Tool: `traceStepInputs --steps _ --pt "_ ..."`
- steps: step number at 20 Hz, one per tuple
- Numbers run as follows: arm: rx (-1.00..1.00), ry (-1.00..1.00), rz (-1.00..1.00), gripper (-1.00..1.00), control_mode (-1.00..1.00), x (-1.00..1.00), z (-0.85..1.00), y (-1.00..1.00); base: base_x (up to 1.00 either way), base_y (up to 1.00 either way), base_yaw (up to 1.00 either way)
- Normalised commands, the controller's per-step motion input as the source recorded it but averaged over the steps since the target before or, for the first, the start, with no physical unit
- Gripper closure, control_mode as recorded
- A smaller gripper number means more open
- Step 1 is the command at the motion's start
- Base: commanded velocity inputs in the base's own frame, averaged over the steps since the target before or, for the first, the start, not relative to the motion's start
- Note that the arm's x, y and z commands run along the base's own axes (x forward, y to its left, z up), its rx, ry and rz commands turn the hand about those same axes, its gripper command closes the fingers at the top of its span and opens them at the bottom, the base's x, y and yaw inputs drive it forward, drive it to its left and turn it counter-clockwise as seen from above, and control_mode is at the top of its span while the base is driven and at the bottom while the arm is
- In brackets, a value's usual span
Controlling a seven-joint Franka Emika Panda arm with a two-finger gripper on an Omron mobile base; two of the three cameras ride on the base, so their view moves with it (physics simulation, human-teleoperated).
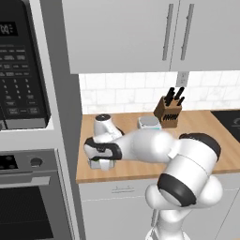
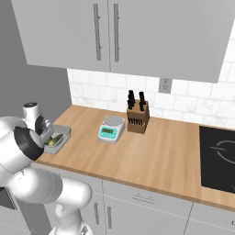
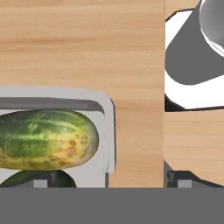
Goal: Take the meat container that has the shrimp and place it on the second highest rack of the freezer. Then take the vegetable container that has the cucumber and avocado and place it on the highest rack of the freezer.
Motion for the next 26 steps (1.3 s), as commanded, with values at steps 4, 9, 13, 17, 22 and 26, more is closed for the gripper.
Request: traceStepInputs --steps 4,9,13,17,22,26 --pt "0.0 0.08 0.0 -1.0 -1.0 0.0 -0.11 -0.07 0.0 0.0 0.0" --pt "0.0 0.06 0.0 -1.0 -1.0 -0.02 -0.26 -0.1 0.0 0.0 0.0" --pt "0.0 0.0 0.0 -1.0 -1.0 -0.27 -0.19 -0.22 0.0 0.0 0.0" --pt "0.0 0.0 0.0 -1.0 -1.0 -0.3 -0.1 -0.35 0.0 0.0 0.0" --pt "0.0 0.0 0.0 -1.0 -1.0 -0.09 -0.04 -0.32 0.0 0.0 0.0" --pt "0.0 0.0 0.0 -1.0 -1.0 0.0 0.0 -0.22 0.0 0.0 0.0"
